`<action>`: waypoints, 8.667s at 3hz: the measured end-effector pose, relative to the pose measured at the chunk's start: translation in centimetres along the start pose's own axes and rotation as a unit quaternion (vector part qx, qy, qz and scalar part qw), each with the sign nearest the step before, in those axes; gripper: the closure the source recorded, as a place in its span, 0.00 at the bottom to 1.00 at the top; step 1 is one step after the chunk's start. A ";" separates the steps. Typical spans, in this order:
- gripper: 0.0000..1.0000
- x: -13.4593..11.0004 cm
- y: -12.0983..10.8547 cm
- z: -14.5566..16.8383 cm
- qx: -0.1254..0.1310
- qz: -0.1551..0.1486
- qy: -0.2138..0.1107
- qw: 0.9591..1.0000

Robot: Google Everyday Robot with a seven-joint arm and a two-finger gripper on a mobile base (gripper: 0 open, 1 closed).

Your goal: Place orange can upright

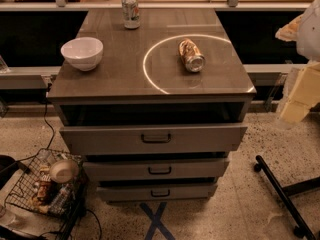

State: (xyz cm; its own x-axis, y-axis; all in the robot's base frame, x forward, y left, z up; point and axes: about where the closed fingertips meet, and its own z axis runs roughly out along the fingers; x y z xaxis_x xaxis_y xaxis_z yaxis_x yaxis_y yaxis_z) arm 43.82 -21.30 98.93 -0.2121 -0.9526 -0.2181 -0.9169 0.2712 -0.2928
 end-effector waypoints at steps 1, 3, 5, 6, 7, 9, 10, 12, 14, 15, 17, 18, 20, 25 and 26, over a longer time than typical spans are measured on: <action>0.00 0.0 0.0 0.0 0.000 0.000 0.000 1.000; 0.00 -3.1 -6.5 2.0 0.026 0.076 -0.065 0.995; 0.00 -7.7 -16.0 6.2 0.020 0.249 -0.037 0.967; 0.00 -7.9 -18.0 8.1 0.027 0.331 -0.011 0.943; 0.00 -7.2 -18.8 9.9 0.029 0.414 -0.001 0.910; 0.00 -7.6 -19.4 10.5 0.030 0.424 -0.005 0.905; 0.00 -8.8 -21.3 12.6 0.021 0.445 -0.008 0.895; 0.00 -11.4 -24.6 17.6 0.011 0.470 0.020 0.883; 0.00 -12.1 -24.8 22.0 0.009 0.477 0.074 0.876; 0.13 -11.9 -24.7 23.4 0.005 0.478 0.085 0.874; 0.60 -12.1 -24.0 26.2 -0.013 0.461 0.105 0.881; 0.92 -12.7 -25.0 27.0 -0.001 0.462 0.085 0.883; 1.00 -13.0 -25.5 27.5 0.004 0.461 0.077 0.884; 1.00 -5.7 -31.0 8.3 0.127 0.414 -0.308 0.847; 1.00 -3.2 -28.6 10.9 0.118 0.408 -0.370 0.826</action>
Offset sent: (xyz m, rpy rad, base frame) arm 0.0743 0.0161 0.0095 0.2147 -0.1418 -0.0798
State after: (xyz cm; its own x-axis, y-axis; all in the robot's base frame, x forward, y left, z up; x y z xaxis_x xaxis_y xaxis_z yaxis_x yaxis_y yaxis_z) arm 74.39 -24.52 97.89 -0.3819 -0.1176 -0.9167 -0.4615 0.8836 0.0789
